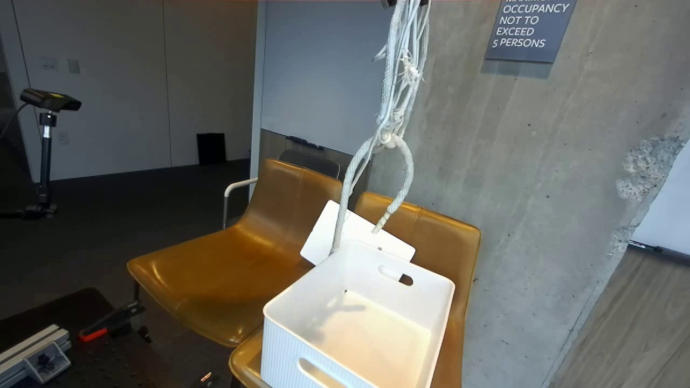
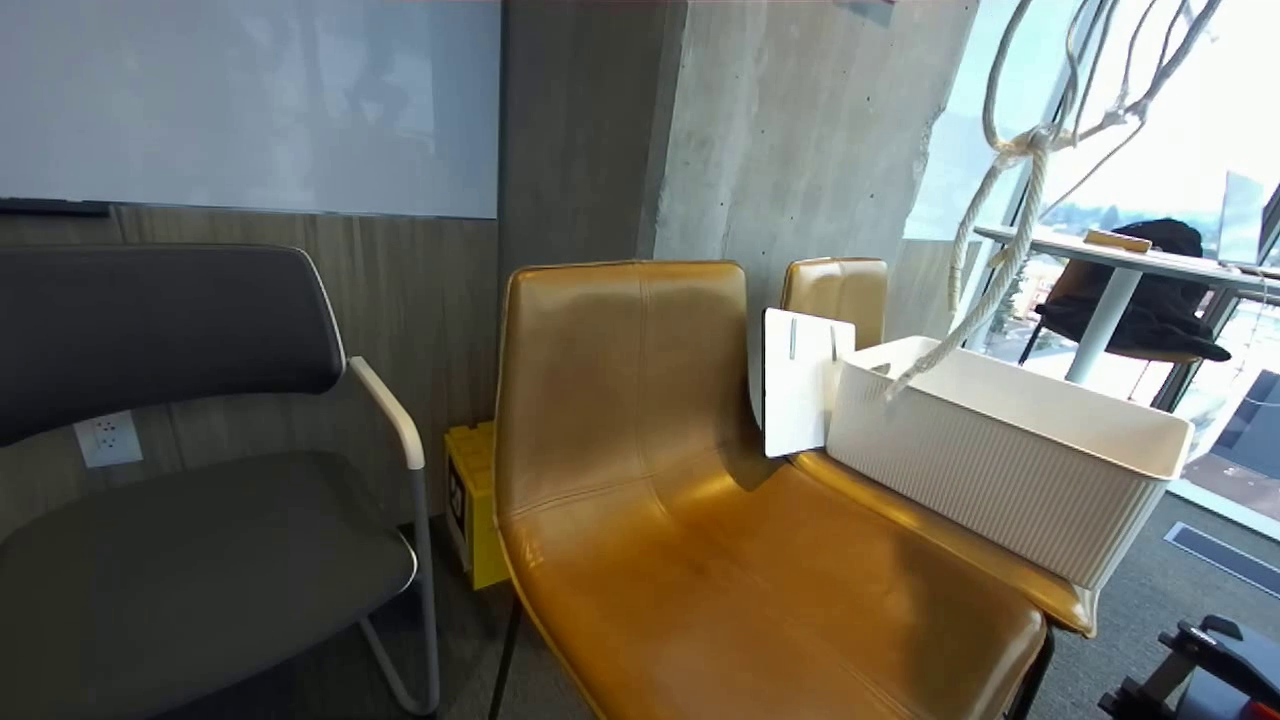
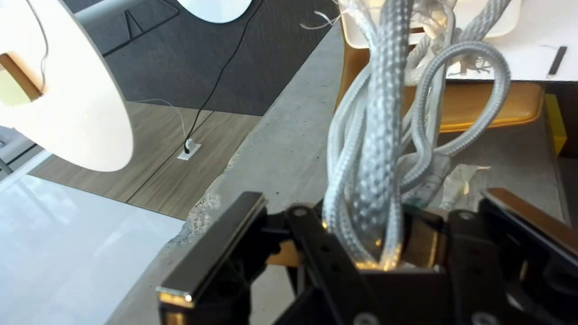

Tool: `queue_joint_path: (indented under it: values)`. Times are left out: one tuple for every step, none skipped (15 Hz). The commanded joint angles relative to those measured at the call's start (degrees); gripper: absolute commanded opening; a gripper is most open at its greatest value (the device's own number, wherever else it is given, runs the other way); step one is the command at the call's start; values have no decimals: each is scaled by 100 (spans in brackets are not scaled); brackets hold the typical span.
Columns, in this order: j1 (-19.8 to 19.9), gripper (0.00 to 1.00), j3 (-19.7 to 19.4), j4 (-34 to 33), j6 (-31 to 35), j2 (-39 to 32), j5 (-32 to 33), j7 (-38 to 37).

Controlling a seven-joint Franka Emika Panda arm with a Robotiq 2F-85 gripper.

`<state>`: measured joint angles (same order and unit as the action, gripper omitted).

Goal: Put the ropes inside the basket then remove them

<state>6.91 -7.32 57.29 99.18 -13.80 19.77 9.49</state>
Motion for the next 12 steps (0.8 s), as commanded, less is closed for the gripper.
queue_joint_path:
  values:
    - [396, 0, -160, -1378, -522, -528, -318, 474]
    - [527, 0, -178, -1636, -632, -627, -432, 621]
    - [676, 0, -179, -1892, -776, -757, -592, 792]
    - [821, 0, -159, -2146, -907, -898, -760, 950]
    - [954, 0, -126, -2399, -1052, -1073, -913, 1081]
    - [1048, 0, -103, -2498, -1124, -1174, -1016, 1161]
    - [1090, 0, -115, -2398, -1118, -1172, -1105, 1199]
    - [1189, 0, -101, -2514, -1189, -1301, -1212, 1251]
    - [1274, 0, -88, -2583, -1253, -1420, -1304, 1291]
    - [1336, 0, -76, -2653, -1319, -1518, -1373, 1319]
    - [1411, 0, -62, -2705, -1368, -1623, -1449, 1341]
    - [1467, 0, -44, -2761, -1423, -1710, -1516, 1348]
